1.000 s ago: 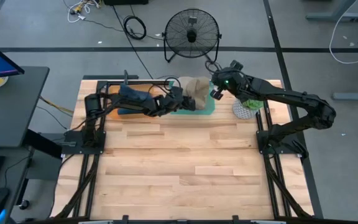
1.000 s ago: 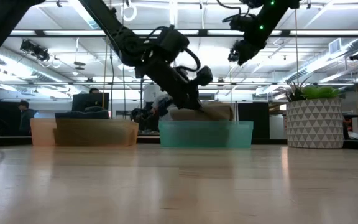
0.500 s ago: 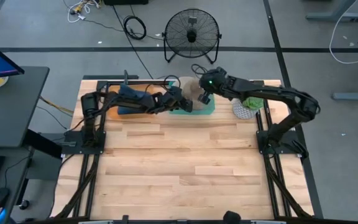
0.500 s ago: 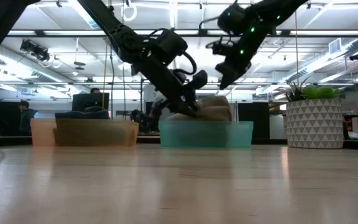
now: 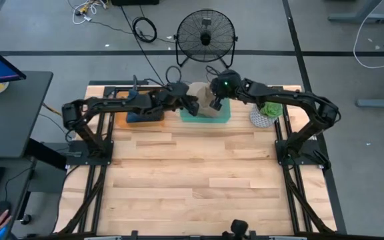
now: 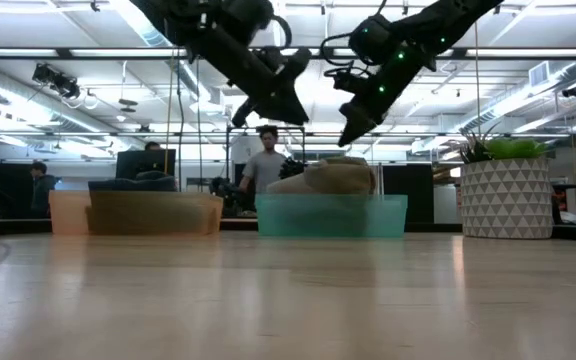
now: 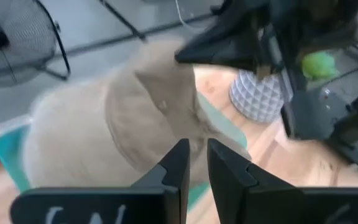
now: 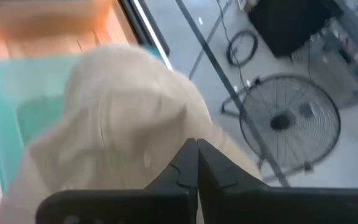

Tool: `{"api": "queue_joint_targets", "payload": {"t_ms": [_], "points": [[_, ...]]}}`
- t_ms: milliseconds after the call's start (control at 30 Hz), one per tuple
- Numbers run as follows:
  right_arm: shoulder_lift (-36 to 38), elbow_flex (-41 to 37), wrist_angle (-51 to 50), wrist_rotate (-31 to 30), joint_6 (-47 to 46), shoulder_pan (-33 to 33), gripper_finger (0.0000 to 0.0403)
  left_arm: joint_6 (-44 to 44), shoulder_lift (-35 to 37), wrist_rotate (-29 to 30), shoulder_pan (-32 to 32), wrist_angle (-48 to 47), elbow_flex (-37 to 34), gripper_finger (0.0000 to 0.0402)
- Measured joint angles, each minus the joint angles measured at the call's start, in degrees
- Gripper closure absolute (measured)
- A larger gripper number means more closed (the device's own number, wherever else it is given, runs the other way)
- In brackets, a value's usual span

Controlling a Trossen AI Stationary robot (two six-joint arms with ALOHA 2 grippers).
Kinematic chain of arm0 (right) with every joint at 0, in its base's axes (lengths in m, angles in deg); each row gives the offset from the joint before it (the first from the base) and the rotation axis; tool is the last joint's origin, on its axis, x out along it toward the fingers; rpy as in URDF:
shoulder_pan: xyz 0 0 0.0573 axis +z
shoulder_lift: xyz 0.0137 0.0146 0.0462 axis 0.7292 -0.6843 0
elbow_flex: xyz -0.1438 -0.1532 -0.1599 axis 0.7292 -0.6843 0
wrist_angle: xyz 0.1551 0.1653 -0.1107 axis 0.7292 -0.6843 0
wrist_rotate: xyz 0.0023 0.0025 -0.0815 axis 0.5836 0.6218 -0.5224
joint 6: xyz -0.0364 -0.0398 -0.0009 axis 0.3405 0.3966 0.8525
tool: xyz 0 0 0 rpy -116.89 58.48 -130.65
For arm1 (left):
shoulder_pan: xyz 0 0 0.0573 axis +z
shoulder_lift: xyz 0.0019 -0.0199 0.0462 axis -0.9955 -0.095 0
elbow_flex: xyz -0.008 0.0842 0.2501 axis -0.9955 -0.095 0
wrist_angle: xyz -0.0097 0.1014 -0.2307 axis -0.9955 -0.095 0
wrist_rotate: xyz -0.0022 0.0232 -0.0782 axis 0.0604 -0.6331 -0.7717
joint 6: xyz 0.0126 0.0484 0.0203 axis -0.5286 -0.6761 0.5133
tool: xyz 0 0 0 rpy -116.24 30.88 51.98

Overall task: Pick & Place hat
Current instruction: Put the brown cap into the green bin, then return to Home Position

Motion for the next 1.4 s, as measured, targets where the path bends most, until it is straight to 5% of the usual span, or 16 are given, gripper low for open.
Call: {"api": "queue_joint_targets", "payload": {"t_ms": [333, 500, 667, 933, 1133, 1400], "points": [[-6.4, 0.0, 9.4, 11.4, -0.6, -4.8, 0.0403, -3.4, -0.2, 4.0, 4.0, -1.9, 0.1, 0.0345], [-11.9, 0.1, 4.9, 15.6, -4.1, -6.4, 0.0403, -0.7, -5.1, 3.6, 6.5, -3.4, 0.0, 0.0345], [-13.9, 0.2, -4.8, 16.4, -6.8, -6.4, 0.0403, -0.3, -9.8, 2.4, 7.9, -3.2, 0.0, 0.0345], [-17.6, 0.2, -3.0, 17.1, -7.0, -7.0, 0.0403, 0.6, -14.5, -2.2, 8.8, -3.2, 0.1, 0.0352], [-13.2, -0.1, -8.1, 16.9, -7.2, -6.8, 0.0403, 1.1, -13.4, -3.8, 8.7, -4.9, -0.1, 0.0374], [4.5, -0.1, -18.0, 16.9, -7.0, -5.2, 0.0385, -6.9, 1.1, -3.7, 7.4, -15.0, 0.0, 0.0388]]}}
